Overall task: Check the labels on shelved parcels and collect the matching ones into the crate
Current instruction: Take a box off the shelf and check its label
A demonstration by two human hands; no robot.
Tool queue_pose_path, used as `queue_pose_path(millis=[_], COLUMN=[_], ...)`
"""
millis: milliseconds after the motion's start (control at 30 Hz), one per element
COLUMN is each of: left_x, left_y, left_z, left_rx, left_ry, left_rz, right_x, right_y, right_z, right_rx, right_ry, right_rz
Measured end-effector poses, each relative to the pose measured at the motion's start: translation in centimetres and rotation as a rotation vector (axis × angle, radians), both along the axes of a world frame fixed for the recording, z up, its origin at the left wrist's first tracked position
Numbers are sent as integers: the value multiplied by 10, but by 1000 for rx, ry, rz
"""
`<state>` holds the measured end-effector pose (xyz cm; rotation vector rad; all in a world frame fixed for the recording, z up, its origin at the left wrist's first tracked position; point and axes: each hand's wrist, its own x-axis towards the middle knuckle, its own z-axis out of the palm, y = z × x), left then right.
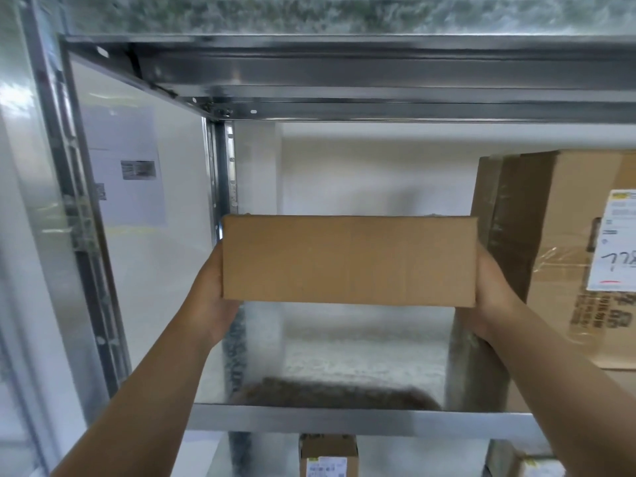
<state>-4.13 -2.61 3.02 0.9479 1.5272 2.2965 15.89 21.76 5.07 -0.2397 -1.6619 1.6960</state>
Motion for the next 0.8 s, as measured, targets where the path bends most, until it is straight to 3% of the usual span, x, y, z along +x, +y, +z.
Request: queue_pose_path(millis=[200,333,467,633,800], left_x=[1,-2,2,3,-3], left_y=[-2,-9,-8,-10,1], left_z=[1,4,3,-11,-9], left_rx=[-28,-97,-254,-383,-194], left_ry=[69,140,7,-46,-218], left_rz=[8,21,100,141,90], right_x=[0,-1,1,2,1], right_y=[1,6,9,7,-1], right_z=[3,-3,-12,-20,-21], right_rx=[-20,82,88,122,131], right_ry=[-23,-13,-17,-207,-350], right_rz=[-9,-84,-125,-210,-232])
